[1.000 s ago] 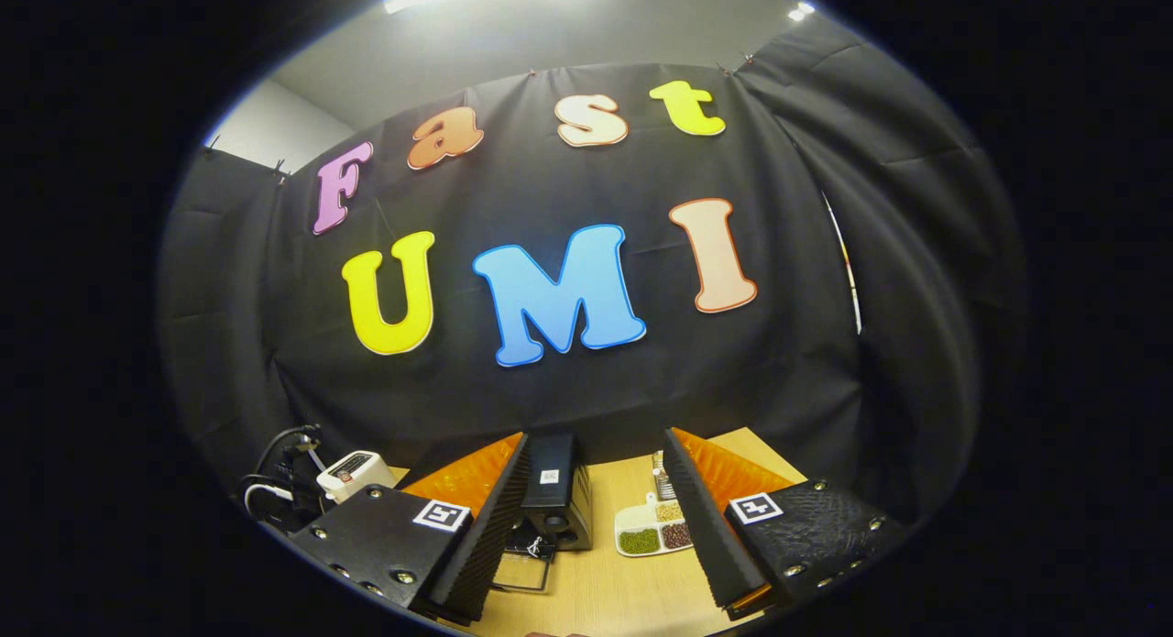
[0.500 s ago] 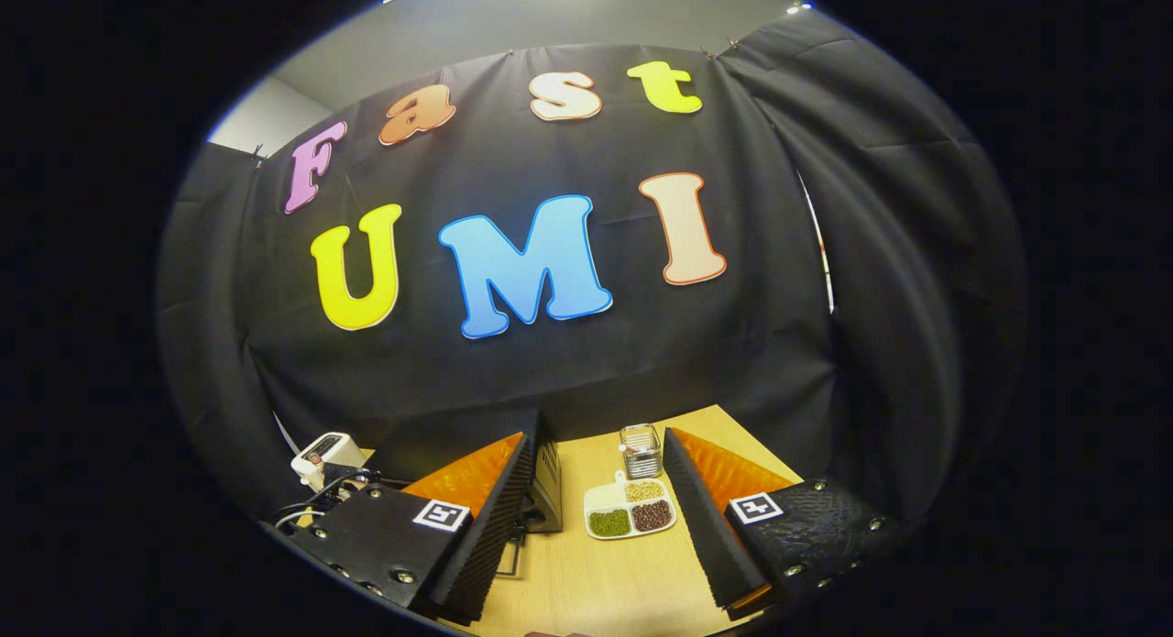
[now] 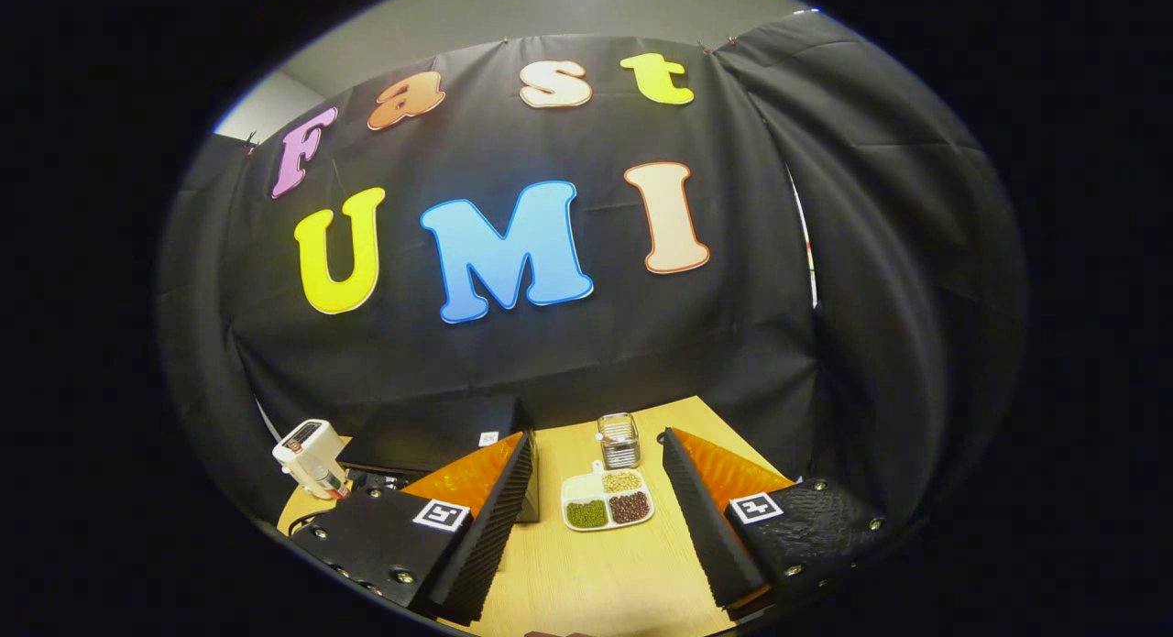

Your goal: Open the electric oven with the left hand, put the food in, and close the electric oven.

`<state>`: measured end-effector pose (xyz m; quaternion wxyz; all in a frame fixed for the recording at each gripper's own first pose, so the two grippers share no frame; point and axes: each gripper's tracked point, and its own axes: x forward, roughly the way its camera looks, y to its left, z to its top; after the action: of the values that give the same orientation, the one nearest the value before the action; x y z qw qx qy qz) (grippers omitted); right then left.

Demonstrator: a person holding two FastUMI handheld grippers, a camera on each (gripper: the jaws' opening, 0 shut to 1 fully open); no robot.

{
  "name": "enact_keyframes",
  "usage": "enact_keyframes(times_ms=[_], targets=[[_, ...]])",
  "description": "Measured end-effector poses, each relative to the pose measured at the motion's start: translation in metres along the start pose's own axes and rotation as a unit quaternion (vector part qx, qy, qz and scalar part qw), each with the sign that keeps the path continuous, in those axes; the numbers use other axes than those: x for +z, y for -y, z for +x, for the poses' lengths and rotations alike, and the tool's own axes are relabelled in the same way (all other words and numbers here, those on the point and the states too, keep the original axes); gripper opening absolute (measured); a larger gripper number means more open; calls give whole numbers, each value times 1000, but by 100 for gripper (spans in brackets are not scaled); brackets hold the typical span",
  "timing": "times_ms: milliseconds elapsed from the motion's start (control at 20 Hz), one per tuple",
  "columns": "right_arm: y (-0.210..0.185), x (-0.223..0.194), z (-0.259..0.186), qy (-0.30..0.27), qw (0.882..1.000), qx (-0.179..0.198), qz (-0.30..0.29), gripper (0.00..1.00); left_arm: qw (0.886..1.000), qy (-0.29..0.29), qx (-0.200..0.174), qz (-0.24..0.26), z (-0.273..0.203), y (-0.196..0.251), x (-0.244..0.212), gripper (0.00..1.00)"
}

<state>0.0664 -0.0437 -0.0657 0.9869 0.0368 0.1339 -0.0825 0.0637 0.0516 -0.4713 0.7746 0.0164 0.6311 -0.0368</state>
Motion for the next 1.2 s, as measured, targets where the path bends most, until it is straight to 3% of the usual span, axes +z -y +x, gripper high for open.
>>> enact_keyframes(times_ms=[100,250,300,600,1050,1200], targets=[[2,-1,0,-2,1000,-4,1,88,1000,-5,1,-2,7,-2,1,96],[4,-4,2,-6,1000,-7,-1,88,1000,-11,-3,-5,16,-1,3,93],[4,-5,3,-7,1000,-7,-1,88,1000,-12,-1,0,19,-2,3,99],[0,-7,6,-11,1000,-2,-5,88,1000,-21,3,2,28,-2,2,96],[-10,-15,5,-19,1000,13,1,88,1000,26,2,3,-6,0,7,92],[-17,-19,4,-21,999,25,4,88,999,37,-1,2,-16,1,10,97]])
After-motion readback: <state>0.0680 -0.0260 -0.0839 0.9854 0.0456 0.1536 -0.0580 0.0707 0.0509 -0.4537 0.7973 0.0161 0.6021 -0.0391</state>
